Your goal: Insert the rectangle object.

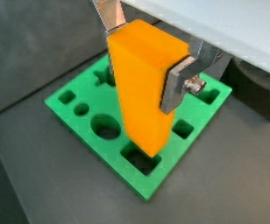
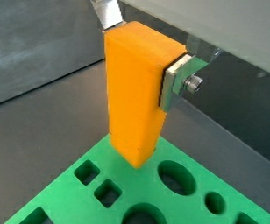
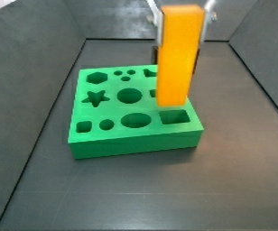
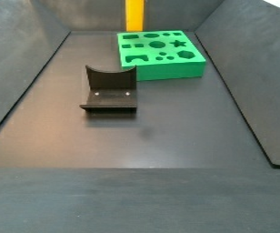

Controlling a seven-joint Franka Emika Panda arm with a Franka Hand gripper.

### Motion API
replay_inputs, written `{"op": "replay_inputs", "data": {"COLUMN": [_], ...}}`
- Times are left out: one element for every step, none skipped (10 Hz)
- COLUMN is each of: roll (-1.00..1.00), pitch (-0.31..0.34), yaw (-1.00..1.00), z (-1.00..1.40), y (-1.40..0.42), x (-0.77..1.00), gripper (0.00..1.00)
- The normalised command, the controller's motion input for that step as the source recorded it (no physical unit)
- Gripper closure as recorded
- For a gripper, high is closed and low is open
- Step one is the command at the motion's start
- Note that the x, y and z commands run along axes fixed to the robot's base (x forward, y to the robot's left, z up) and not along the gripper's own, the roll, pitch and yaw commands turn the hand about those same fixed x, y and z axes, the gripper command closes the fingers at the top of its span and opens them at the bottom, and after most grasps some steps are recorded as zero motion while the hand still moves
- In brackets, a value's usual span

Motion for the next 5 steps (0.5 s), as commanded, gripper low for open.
{"op": "replay_inputs", "data": {"roll": [0.08,0.07,0.04,0.02,0.12], "pitch": [0.08,0.099,0.067,0.037,0.02], "yaw": [0.11,0.0,0.0,0.0,0.07], "z": [-0.11,0.0,0.0,0.0,-0.13], "y": [-0.14,-0.19,-0.19,-0.15,-0.04], "x": [0.35,0.23,0.14,0.1,0.06], "gripper": [1.0,1.0,1.0,1.0,1.0]}}
